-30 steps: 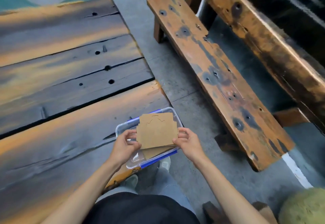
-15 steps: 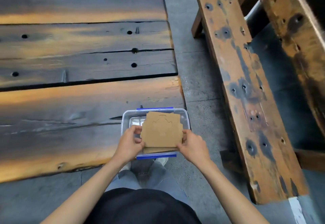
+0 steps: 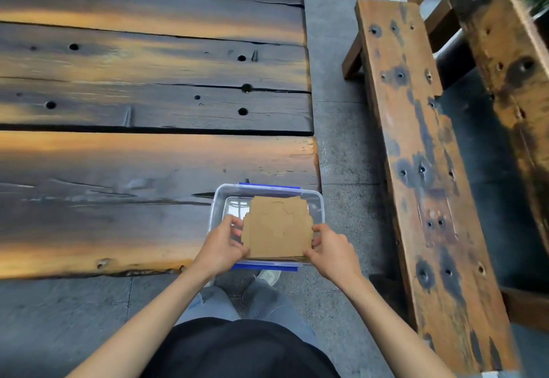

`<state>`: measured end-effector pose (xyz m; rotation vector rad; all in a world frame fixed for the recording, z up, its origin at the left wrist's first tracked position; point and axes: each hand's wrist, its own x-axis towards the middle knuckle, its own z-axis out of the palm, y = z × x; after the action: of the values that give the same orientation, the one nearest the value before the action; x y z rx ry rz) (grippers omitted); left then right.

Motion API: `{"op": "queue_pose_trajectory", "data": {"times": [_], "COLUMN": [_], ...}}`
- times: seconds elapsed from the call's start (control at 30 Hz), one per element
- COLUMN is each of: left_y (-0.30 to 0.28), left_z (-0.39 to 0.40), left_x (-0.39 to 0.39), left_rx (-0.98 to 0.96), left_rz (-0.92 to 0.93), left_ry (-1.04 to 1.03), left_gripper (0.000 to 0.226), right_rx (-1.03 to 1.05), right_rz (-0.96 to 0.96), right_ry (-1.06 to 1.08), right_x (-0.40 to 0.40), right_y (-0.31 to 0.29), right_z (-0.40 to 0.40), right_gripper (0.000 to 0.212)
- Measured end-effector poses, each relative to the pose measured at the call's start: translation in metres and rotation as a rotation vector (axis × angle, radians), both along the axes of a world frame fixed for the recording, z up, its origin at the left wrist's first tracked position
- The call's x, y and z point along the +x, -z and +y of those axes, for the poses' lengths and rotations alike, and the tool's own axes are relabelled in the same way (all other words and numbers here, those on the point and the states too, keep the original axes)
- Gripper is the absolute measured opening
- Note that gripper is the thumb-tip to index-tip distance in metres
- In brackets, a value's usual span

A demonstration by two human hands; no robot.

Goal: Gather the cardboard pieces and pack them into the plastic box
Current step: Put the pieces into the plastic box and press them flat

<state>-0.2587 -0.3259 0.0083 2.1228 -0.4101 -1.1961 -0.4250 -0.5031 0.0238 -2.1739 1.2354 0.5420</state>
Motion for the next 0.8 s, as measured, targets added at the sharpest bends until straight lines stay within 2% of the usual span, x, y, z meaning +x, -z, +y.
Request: {"op": "queue_pose_trajectory", "data": {"times": [0.13,0.27,0.37,0.5,0.6,0.67,0.8], "left_y": [0.004,0.002,0.005,0.011,0.012,0.013,0.013], "left_z": [-0.004,-0.009,-0.016,-0.033,-0.045,-0.052,-0.062], "left_x": [-0.001,0.011,0.022,0.023,0.023,0.024,0.026], "left_rx": [0.089,0.203,0.214,0.098,0.010,-0.024,0.053], "left_rz": [-0.040,-0.144,-0.184,-0.197,-0.218,-0.250,-0.298], "left_ry": [0.116,0.245,0.201,0.224,0.229,0.306,0.474], "left_gripper": [0.032,0.033,0.046,0.067,0.079,0.079,0.078], "right_rx": [-0.094,-0.117,-0.207,-0.054,-0.016,-0.046,-0.115], "right_rz": [0.103,0.184,0.084,-0.143,-0.110,-0.038,0.041], "right_ry": [-0.179,-0.261,-0.330,-0.551,-0.704,-0.759,-0.809], "right_x": [0.010,0.022,0.040,0.073,0.088,0.090,0.083], "right_y": [-0.006,-0.022,-0.035,-0.031,-0.014,-0.004,0.005], "right_z": [0.000,-0.006,-0.018,-0.033,-0.036,-0.038,-0.041], "right_gripper": [0.030,0.022,0.032,0.055,0.073,0.082,0.091]}}
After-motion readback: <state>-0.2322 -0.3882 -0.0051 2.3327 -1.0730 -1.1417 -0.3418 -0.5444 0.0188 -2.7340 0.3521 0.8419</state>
